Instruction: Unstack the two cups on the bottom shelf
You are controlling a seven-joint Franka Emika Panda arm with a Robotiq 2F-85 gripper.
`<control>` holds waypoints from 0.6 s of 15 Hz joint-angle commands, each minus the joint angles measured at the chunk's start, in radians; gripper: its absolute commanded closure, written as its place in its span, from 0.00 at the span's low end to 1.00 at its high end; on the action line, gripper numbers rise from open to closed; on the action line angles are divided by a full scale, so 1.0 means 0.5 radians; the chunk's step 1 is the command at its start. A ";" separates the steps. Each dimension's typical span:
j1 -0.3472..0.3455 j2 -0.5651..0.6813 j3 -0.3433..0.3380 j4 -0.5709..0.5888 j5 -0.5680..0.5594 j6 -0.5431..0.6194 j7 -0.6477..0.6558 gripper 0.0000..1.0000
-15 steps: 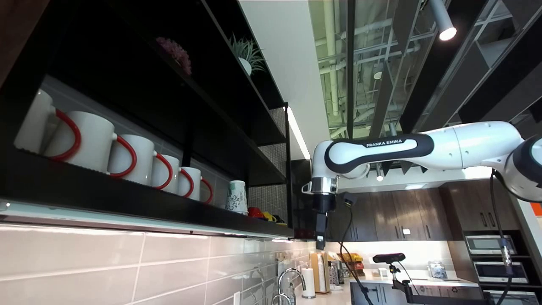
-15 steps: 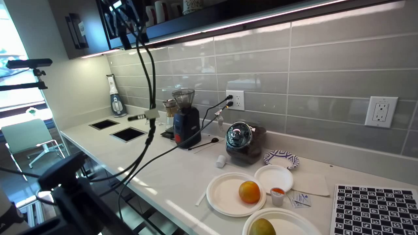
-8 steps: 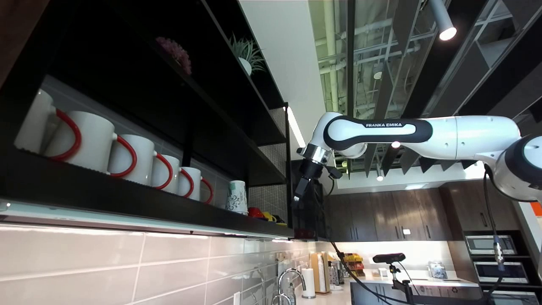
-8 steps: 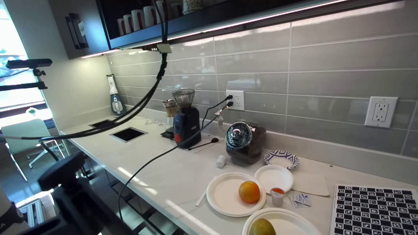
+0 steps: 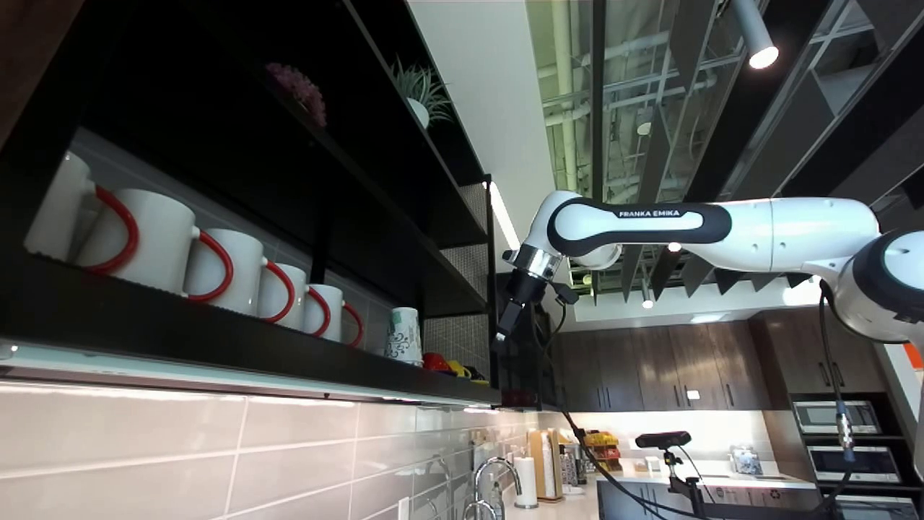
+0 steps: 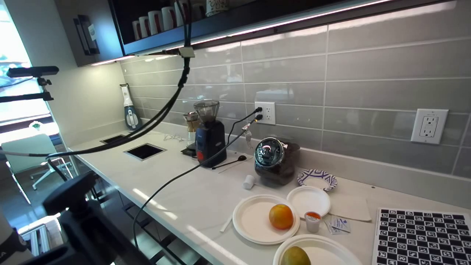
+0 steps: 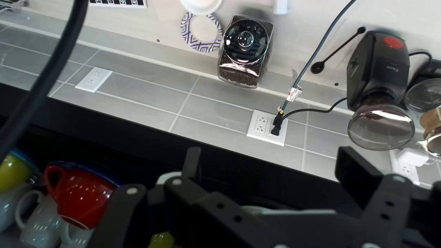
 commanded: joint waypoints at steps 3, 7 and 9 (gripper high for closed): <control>0.005 0.039 -0.012 0.039 0.038 0.136 0.045 0.00; 0.038 0.104 -0.039 0.076 0.256 0.547 0.172 0.00; 0.047 0.149 -0.043 0.086 0.368 0.737 0.221 0.00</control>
